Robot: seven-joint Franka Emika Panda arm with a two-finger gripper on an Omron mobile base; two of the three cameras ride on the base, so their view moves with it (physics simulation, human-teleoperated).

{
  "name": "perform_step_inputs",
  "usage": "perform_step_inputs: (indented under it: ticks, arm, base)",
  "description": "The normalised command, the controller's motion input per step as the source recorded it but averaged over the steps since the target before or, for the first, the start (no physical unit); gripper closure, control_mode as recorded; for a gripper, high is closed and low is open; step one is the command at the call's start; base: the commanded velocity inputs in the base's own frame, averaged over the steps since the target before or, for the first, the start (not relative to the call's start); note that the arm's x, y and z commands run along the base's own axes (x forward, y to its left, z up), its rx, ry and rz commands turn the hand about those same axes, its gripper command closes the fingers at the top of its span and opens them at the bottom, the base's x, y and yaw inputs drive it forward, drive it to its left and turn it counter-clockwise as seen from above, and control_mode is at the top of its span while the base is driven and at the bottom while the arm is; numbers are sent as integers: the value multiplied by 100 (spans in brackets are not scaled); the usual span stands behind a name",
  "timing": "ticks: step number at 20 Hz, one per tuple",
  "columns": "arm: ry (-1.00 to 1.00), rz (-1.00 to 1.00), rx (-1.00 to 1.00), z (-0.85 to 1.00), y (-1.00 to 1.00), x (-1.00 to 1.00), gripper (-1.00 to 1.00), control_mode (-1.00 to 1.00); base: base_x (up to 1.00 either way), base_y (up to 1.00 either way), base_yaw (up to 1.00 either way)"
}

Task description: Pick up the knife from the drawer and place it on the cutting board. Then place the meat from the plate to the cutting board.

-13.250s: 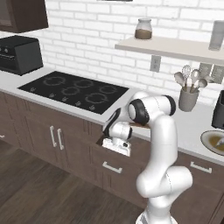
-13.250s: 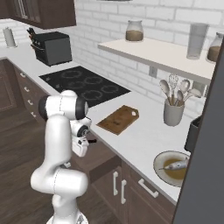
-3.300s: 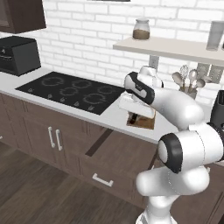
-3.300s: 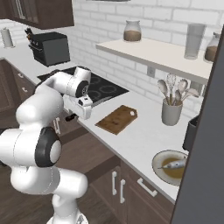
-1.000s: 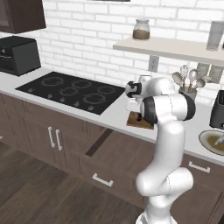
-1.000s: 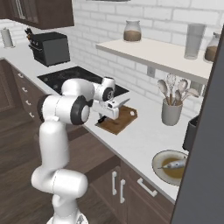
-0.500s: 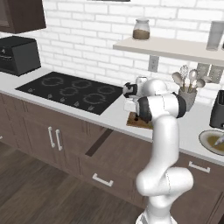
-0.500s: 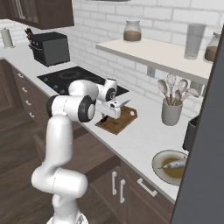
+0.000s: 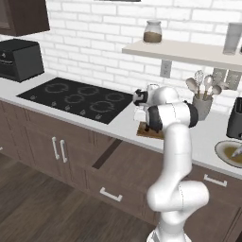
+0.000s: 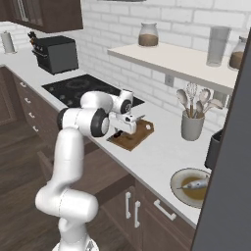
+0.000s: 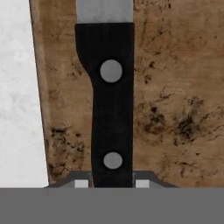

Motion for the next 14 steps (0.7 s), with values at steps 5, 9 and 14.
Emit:
perform_step_inputs:
  ticks: [5,9,14]
  arm:
    - [-11,0,0,17,-11,-44,-100,-100]
    - [-10,0,-2,39,-3,-17,-100,-100]
    - [-8,1,0,23,0,-3,-100,-100]
  base:
    - [0,0,0]
    - [0,0,0]
    - [0,0,0]
